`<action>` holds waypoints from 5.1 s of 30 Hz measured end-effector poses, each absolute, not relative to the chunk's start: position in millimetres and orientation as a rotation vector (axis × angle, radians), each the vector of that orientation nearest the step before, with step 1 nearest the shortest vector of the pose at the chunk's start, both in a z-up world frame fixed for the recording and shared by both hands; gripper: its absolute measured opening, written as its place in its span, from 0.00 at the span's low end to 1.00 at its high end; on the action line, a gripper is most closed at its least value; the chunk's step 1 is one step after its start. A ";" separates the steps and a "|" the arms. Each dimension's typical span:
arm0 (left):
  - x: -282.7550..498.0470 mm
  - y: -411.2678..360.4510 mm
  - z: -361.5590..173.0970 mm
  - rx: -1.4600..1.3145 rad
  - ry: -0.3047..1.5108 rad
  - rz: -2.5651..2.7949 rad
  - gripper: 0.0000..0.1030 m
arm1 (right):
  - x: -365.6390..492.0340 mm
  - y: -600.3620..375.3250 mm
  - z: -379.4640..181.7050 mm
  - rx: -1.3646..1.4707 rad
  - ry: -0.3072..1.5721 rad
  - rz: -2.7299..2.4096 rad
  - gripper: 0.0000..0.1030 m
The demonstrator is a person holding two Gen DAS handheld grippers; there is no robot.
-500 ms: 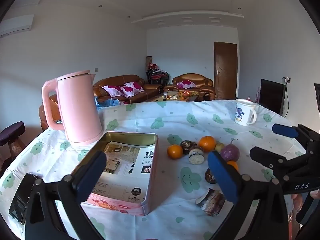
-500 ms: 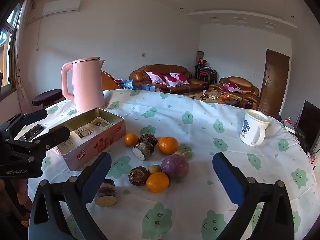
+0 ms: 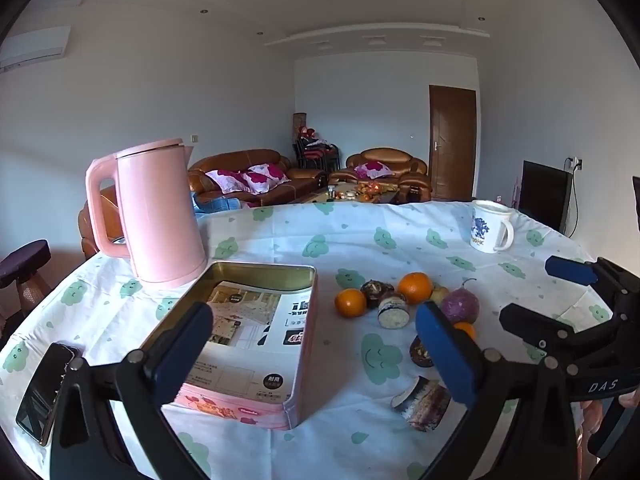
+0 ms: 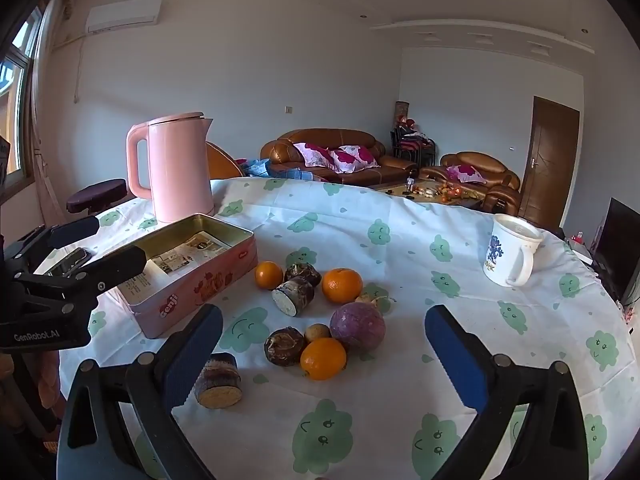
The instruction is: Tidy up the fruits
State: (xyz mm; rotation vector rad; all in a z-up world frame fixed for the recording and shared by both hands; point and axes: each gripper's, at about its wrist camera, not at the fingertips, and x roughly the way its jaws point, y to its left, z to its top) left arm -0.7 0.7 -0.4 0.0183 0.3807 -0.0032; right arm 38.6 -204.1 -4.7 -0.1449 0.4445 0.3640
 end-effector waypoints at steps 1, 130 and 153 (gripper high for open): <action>-0.5 1.0 -0.3 0.017 0.381 -0.005 1.00 | 37.8 -204.0 -4.5 -0.144 0.443 0.365 0.99; 49.0 -31.3 -56.2 0.006 0.618 -0.289 0.36 | 103.1 -206.1 -76.1 -0.018 0.766 0.470 0.41; 30.2 -23.3 -44.2 -0.010 0.474 -0.253 0.36 | 79.6 -209.6 -60.5 -0.034 0.587 0.498 0.41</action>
